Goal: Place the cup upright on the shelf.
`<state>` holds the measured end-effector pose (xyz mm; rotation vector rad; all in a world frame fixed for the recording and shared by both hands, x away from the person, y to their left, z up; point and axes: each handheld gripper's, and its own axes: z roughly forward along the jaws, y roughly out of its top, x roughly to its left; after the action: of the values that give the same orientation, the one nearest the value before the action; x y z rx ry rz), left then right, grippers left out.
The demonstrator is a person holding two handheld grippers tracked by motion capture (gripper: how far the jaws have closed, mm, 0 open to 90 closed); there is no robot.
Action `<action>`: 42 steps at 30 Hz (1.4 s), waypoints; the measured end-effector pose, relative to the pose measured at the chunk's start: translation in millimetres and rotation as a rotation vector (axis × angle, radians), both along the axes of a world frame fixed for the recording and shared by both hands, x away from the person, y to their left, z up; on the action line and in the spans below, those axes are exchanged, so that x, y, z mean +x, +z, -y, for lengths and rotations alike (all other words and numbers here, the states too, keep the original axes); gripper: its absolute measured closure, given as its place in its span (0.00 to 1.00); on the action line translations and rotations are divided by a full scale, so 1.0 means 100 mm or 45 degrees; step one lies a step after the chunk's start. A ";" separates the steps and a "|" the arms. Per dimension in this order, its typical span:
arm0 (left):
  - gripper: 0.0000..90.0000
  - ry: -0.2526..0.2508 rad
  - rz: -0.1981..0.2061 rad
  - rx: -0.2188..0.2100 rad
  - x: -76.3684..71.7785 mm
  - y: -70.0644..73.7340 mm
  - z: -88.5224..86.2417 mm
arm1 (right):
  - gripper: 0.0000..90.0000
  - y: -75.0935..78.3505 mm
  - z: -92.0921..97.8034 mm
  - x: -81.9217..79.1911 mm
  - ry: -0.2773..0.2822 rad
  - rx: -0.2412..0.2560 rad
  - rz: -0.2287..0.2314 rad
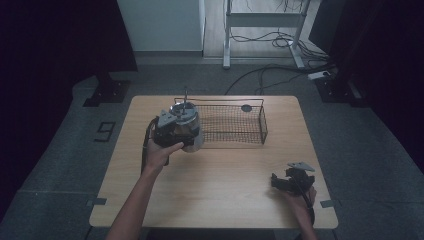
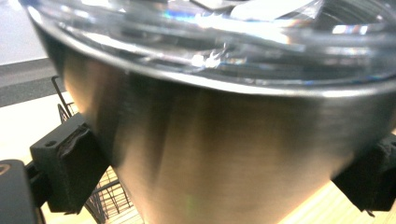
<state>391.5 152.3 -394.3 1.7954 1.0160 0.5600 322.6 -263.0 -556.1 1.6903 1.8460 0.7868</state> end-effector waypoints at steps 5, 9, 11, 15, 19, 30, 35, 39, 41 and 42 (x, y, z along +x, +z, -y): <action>0.05 -0.003 0.002 -0.002 0.04 0.02 0.01 | 0.00 0.00 0.00 0.00 0.001 -0.001 0.000; 0.05 0.000 0.003 0.004 0.08 0.04 0.02 | 0.00 0.00 0.00 0.00 0.001 -0.002 -0.001; 0.05 0.003 0.005 0.001 0.09 0.04 0.02 | 0.00 0.00 0.00 0.00 0.001 -0.002 -0.001; 0.05 0.007 0.005 0.001 0.13 0.04 0.01 | 0.00 0.00 0.00 0.00 0.001 -0.001 -0.001; 0.05 0.011 0.001 -0.003 0.17 0.05 0.01 | 0.00 0.00 0.00 0.00 0.000 -0.002 0.002; 0.05 0.016 0.002 -0.003 0.29 0.09 0.04 | 0.00 0.00 0.00 0.00 0.002 -0.002 0.005; 0.05 0.019 -0.008 0.009 0.35 0.08 0.05 | 0.00 0.00 0.00 0.00 0.002 -0.002 0.005; 0.05 0.020 -0.020 0.014 0.41 0.07 0.06 | 0.00 0.00 0.00 0.00 0.001 -0.002 0.005; 0.05 0.020 -0.026 0.018 0.44 0.07 0.07 | 0.00 0.00 0.00 0.00 0.001 -0.002 0.005; 0.05 0.020 -0.026 0.020 0.45 0.06 0.08 | 0.00 0.00 0.00 0.00 0.001 -0.002 0.005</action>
<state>437.0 144.4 -387.8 1.8120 1.0431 0.5618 322.6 -263.2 -556.4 1.6861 1.8445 0.7883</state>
